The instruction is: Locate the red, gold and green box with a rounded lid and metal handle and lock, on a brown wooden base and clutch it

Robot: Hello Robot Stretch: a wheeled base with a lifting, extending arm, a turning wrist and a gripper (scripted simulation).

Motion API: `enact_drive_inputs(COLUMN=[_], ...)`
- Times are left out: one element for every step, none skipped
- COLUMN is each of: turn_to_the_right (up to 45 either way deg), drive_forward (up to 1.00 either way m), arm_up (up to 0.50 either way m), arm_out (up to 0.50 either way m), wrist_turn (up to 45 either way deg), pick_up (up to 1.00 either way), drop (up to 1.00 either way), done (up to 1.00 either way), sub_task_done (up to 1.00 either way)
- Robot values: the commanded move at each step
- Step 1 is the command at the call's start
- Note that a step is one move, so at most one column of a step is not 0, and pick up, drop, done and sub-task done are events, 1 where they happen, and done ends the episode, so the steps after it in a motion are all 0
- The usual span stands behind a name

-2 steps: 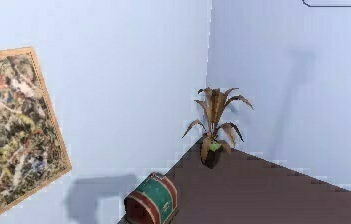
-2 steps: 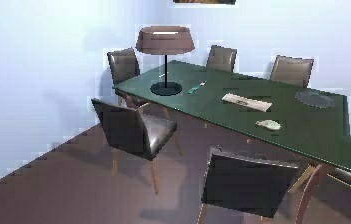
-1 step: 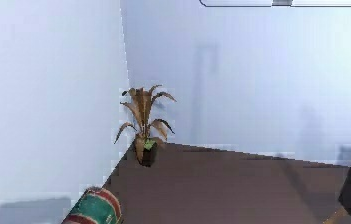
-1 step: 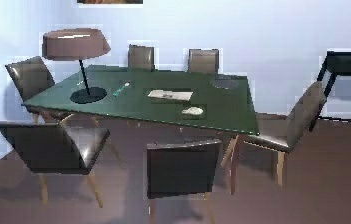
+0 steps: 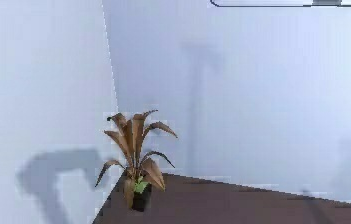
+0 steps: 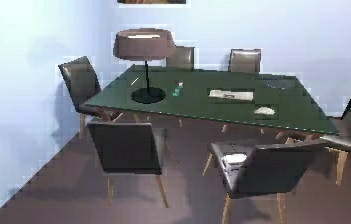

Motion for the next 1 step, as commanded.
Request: enact_drive_inputs(turn_to_the_right=[-45.0], drive_forward=[0.0], arm_up=[0.0], arm_out=[0.0], wrist_turn=[0.0], pick_up=[0.0], drop=[0.0], done=[0.0], sub_task_done=[0.0])
